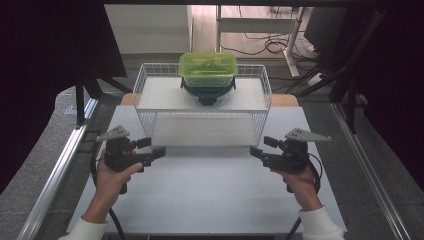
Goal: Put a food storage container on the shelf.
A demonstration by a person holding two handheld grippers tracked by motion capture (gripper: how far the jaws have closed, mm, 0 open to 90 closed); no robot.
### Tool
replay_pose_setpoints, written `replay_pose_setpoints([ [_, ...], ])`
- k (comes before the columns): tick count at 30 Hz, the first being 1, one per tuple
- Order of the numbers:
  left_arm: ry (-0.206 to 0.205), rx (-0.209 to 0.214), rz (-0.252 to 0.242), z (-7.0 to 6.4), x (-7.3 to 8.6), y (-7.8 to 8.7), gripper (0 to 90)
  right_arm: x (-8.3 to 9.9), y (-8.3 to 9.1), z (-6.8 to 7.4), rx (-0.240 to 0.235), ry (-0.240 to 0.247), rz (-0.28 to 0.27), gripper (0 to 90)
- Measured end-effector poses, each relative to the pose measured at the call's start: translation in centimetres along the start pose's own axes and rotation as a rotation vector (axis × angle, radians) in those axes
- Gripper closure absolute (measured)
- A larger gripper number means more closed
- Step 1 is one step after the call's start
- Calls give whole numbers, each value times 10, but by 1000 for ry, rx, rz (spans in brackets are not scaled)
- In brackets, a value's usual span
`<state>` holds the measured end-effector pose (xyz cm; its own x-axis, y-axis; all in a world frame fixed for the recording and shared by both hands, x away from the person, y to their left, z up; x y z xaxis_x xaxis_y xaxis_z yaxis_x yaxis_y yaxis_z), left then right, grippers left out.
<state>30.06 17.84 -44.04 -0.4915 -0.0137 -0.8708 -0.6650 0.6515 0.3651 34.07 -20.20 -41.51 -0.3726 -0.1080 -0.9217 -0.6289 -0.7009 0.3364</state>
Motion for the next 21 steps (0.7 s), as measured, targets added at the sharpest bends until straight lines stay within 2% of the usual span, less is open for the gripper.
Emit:
replay_pose_setpoints([
  [3,3,-20,42,3,23,-3,248,21,4,-4,11,-21,17,300],
  [4,3,-20,42,3,23,-3,248,21,4,-4,11,-21,17,300],
  [5,12,-24,70,7,35,-7,248,32,6,-5,14,-28,28,300],
  [6,12,-24,70,7,35,-7,247,32,6,-5,14,-28,28,300],
  [9,31,-39,111,11,52,-12,247,49,7,-6,18,-30,54,296],
  [11,40,-34,121,12,56,-14,246,58,6,-6,19,-25,75,295],
  [14,34,-39,120,11,55,-13,246,65,4,-8,28,-17,95,293],
  [17,8,-40,102,9,52,-11,245,63,6,-8,31,-23,86,291],
  [21,-6,-32,98,8,51,-10,242,62,8,-10,46,-18,77,264],
])
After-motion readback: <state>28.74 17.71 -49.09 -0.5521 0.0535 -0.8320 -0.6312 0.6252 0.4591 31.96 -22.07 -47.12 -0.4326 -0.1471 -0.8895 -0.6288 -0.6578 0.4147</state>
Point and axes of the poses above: each handheld gripper's, and its own axes: y roughly backward along the jaws, x roughly out of its underside, z roughly to its left, the point moved 5 cm from there along -y, roughly forward along the jaws, and after that the axes turned 5 degrees about -z, right-handed, at the moved point
